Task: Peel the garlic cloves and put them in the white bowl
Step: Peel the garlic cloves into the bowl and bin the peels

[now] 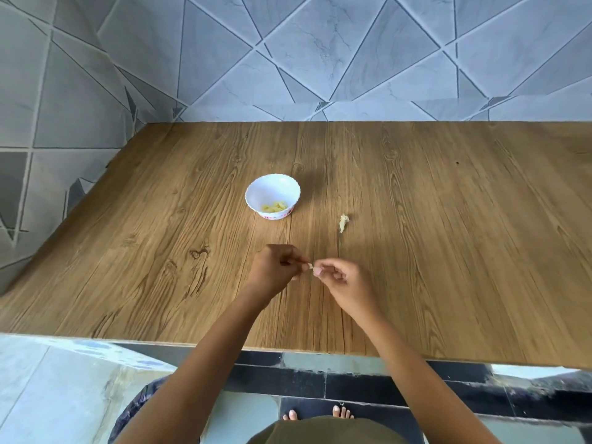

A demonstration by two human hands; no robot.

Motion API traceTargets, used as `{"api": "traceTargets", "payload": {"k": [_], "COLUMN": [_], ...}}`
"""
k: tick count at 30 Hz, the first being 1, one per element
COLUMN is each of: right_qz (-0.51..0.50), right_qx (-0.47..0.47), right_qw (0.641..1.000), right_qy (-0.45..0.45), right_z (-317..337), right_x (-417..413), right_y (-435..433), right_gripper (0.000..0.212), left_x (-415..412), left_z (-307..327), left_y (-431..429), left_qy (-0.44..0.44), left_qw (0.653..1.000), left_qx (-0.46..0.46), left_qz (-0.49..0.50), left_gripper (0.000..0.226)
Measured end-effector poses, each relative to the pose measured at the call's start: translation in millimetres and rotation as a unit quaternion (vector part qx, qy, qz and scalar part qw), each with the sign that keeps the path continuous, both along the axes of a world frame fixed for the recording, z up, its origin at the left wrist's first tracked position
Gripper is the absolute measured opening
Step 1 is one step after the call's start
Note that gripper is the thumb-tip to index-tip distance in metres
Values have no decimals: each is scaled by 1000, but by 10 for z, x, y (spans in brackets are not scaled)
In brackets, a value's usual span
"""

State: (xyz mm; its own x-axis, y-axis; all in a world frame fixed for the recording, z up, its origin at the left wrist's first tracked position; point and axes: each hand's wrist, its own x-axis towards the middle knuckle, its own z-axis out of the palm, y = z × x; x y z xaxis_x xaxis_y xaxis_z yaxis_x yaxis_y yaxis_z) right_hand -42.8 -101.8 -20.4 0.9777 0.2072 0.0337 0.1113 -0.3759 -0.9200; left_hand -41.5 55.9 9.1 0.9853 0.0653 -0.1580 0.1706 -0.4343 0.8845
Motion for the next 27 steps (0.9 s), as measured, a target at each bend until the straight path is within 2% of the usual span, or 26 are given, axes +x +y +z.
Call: {"api": "traceTargets", "payload": {"k": [2, 7, 12, 19, 20, 22, 25, 27], "right_qz": [12, -6, 5, 9, 7, 6, 5, 3], "right_qx": [51, 88, 144, 138, 133, 117, 108, 108], "right_qw": [997, 989, 974, 978, 981, 985, 987, 987], "right_qy": [64, 115, 174, 155, 144, 126, 119, 121], "right_z": [40, 64, 82, 97, 97, 93, 85, 81], "right_x": [43, 108, 142, 188, 193, 205, 211, 211], "right_y": [11, 24, 20, 20, 8, -14, -22, -22], "right_gripper": [7, 15, 4, 5, 5, 5, 6, 9], "left_x": [5, 8, 32, 50, 58, 72, 77, 86], "left_z": [-7, -35, -34, -5, -4, -11, 3, 22], "left_y": [2, 39, 84, 138, 144, 146, 111, 82], "left_qy": [14, 36, 20, 25, 15, -6, -32, -56], "left_qw": [999, 993, 995, 993, 996, 1000, 984, 978], "left_qx": [-33, -108, -92, -112, -87, 17, 177, 201], "left_qz": [8, -11, -13, 0, 4, -1, -10, 2], "left_gripper": [9, 14, 13, 7, 7, 9, 13, 13]}}
